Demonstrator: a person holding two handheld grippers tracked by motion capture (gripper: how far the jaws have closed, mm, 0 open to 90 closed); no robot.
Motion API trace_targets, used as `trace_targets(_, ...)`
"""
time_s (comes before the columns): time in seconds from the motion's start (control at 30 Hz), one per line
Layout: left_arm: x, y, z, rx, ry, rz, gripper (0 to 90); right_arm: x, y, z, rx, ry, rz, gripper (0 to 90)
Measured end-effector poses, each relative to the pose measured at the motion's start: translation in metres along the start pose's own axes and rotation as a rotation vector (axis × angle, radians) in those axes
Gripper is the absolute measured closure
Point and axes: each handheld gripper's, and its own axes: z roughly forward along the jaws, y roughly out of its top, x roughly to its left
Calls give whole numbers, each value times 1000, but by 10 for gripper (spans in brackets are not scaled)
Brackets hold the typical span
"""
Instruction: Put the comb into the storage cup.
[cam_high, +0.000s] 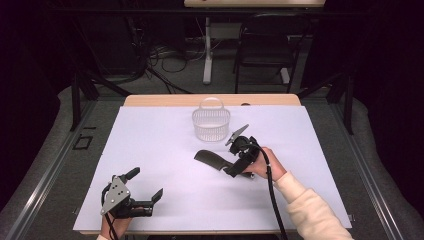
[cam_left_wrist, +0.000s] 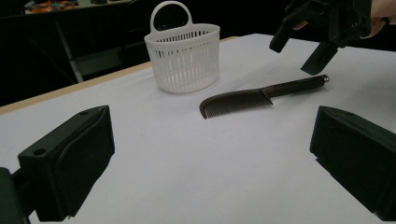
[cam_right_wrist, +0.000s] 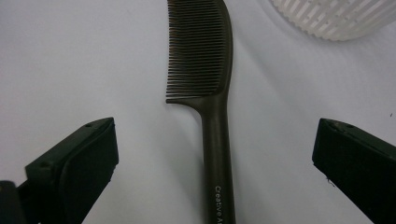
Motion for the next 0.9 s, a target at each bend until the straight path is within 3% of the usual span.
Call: trace_targets(0.9,0,0,1,10,-10,0,1,1,15,25,182,-8,-83,525)
